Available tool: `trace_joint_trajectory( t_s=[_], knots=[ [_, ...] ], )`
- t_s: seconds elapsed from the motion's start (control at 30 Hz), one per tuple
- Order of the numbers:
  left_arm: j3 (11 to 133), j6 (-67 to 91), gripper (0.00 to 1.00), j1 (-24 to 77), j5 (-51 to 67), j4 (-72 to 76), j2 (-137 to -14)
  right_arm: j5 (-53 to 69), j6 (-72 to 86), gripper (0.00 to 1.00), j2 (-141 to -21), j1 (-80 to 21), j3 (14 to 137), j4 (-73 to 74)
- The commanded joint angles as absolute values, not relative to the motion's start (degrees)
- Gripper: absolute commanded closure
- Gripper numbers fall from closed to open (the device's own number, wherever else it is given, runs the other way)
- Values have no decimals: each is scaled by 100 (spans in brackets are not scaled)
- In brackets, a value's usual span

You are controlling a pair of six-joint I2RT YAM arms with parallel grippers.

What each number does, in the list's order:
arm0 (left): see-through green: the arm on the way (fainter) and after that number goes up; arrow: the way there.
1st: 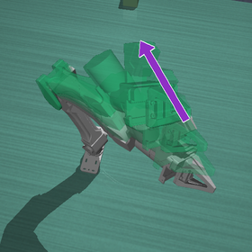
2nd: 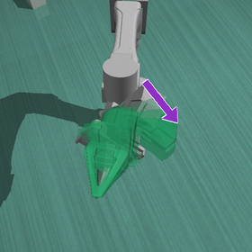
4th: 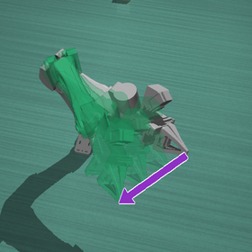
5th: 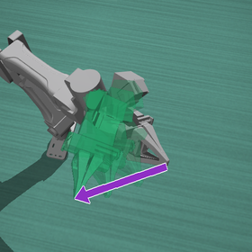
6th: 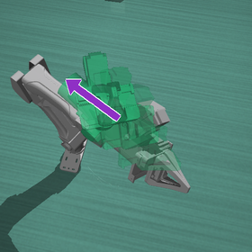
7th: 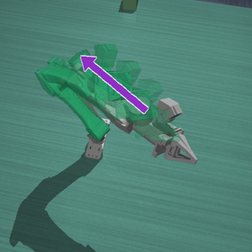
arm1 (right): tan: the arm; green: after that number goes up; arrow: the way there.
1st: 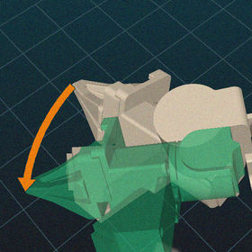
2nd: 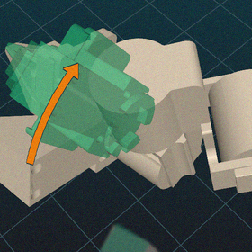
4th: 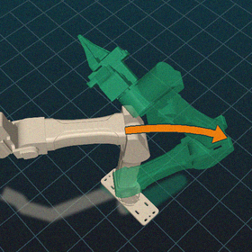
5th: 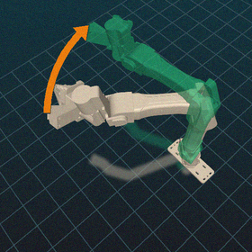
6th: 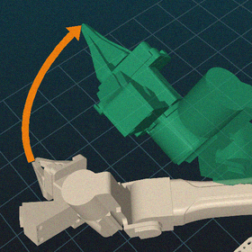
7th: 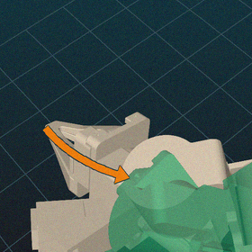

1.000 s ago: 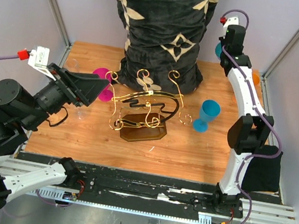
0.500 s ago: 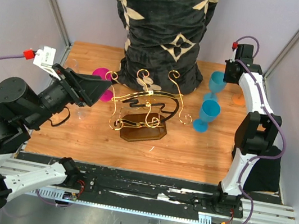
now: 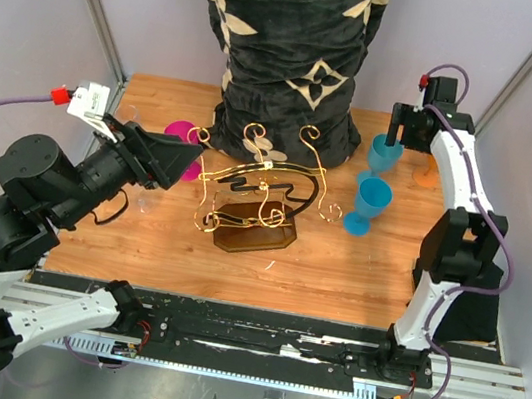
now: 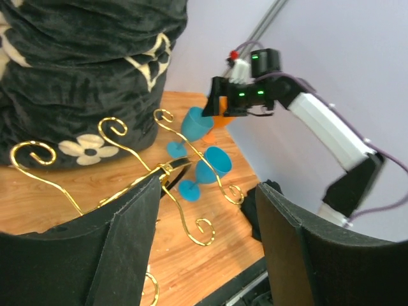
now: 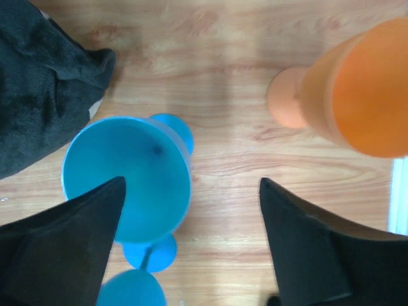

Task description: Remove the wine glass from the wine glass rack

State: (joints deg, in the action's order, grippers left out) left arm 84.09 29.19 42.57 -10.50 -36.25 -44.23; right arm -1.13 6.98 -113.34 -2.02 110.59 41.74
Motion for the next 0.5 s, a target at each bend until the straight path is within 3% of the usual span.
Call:
trace_joint_trajectory(
  t_s=[0.0,0.17,0.27,0.33,0.4,0.47],
  knots=[
    [8249,2450,32,4263,-1631,-3512,-4715,-760,572,0,-10137,-358,11058,3697],
    [8156,1684,25,4258,-2328,-3072,-5619,471,812,2,-9247,-521,10687,3275],
    [8649,1048,9,4124,-2628,-3118,-6851,950,733,2,-8823,-693,10159,2950],
    [9246,1127,0,3193,-3102,-3280,-7683,1290,687,2,-8615,-733,9711,2587],
    [9614,1851,0,1539,-1632,-3271,-8218,1141,816,2,-8427,-798,9472,2452],
    [9937,2261,0,837,-1247,-3424,-8590,1047,1084,2,-8255,-857,9371,2590]
  ],
)
